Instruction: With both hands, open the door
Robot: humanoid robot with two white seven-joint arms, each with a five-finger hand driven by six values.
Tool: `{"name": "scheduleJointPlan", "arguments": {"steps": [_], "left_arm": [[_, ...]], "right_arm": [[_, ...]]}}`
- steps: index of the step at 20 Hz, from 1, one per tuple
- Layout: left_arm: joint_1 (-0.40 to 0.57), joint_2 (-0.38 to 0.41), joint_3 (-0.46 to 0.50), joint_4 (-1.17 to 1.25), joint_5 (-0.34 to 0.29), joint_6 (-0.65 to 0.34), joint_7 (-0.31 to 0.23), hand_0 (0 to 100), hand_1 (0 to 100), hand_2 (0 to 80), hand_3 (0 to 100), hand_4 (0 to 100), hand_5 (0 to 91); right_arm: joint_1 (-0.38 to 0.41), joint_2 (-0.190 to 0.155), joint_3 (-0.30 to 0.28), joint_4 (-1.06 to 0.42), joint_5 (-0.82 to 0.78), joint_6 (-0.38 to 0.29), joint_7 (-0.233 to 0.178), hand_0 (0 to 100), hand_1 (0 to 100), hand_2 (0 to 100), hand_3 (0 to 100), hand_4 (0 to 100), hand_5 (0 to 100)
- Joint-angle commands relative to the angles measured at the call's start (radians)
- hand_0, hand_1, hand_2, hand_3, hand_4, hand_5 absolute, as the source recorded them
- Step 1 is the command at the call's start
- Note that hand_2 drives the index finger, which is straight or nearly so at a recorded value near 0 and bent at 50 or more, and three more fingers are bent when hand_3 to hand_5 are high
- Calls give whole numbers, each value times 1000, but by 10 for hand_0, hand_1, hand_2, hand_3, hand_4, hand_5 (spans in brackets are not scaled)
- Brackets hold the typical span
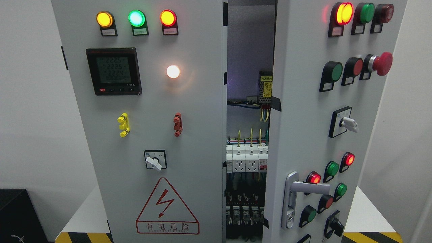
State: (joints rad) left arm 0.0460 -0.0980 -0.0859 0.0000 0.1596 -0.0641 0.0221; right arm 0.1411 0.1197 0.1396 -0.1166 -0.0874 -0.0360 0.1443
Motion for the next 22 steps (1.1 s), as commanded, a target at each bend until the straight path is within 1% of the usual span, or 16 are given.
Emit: {"name": "scheduleJointPlan", "arguments": {"steps": [1, 22], "left_arm": [[0, 0, 0, -8, 0, 1, 1, 120, 556, 0, 0, 0, 0], [2, 6, 2, -9, -2, 0, -1, 120, 556, 0, 0, 0, 0]], "right_arm": [[0, 0, 0, 0, 0, 1, 0, 72, 137, 0, 0, 0, 0], [0, 0, 0, 0, 0, 1, 0, 72, 137, 0, 0, 0, 0]]}}
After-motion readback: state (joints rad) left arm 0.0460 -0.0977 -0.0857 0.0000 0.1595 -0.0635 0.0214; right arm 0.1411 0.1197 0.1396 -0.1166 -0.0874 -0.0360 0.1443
